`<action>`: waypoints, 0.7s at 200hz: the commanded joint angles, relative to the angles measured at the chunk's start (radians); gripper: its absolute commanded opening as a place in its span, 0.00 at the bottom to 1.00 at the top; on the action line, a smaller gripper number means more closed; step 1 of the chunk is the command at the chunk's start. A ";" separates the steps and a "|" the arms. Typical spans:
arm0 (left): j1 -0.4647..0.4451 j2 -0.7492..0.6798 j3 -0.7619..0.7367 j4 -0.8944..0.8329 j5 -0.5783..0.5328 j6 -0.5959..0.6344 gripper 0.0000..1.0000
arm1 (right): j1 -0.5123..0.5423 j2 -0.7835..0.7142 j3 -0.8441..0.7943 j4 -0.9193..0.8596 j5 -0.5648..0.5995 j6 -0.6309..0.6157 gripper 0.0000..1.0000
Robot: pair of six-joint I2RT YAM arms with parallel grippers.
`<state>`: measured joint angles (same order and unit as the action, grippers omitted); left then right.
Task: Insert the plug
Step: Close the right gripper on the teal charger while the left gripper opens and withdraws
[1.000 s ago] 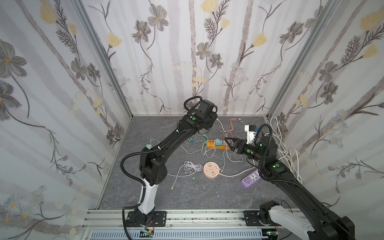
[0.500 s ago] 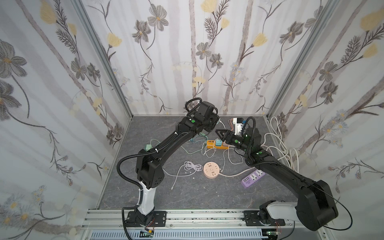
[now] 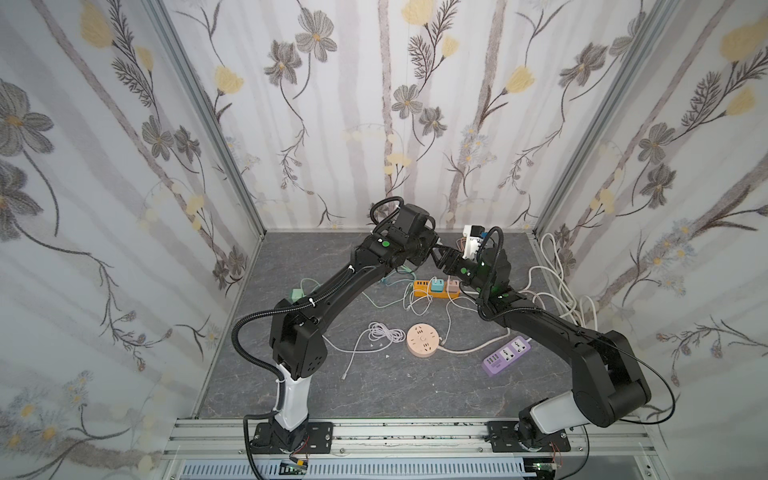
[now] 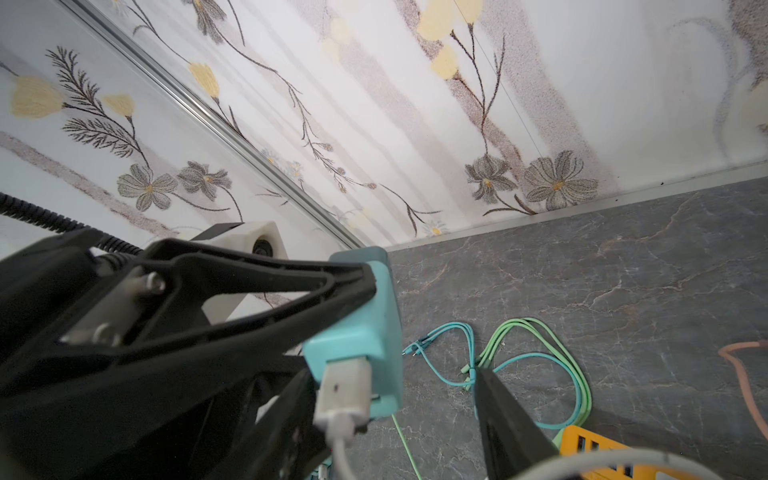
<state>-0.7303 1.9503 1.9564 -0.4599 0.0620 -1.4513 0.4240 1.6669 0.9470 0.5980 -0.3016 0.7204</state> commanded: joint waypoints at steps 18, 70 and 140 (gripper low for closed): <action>-0.001 -0.013 -0.005 0.029 0.019 -0.004 0.00 | 0.000 0.038 0.056 0.017 -0.080 -0.062 0.52; -0.001 -0.022 -0.004 0.004 0.006 0.050 0.00 | -0.004 0.012 0.091 -0.125 -0.149 -0.158 0.36; -0.001 -0.006 -0.008 0.009 0.058 0.060 0.00 | -0.026 -0.004 0.106 -0.105 -0.209 -0.181 0.36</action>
<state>-0.7315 1.9366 1.9518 -0.4747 0.0944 -1.3975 0.4000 1.6676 1.0386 0.4450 -0.4389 0.5549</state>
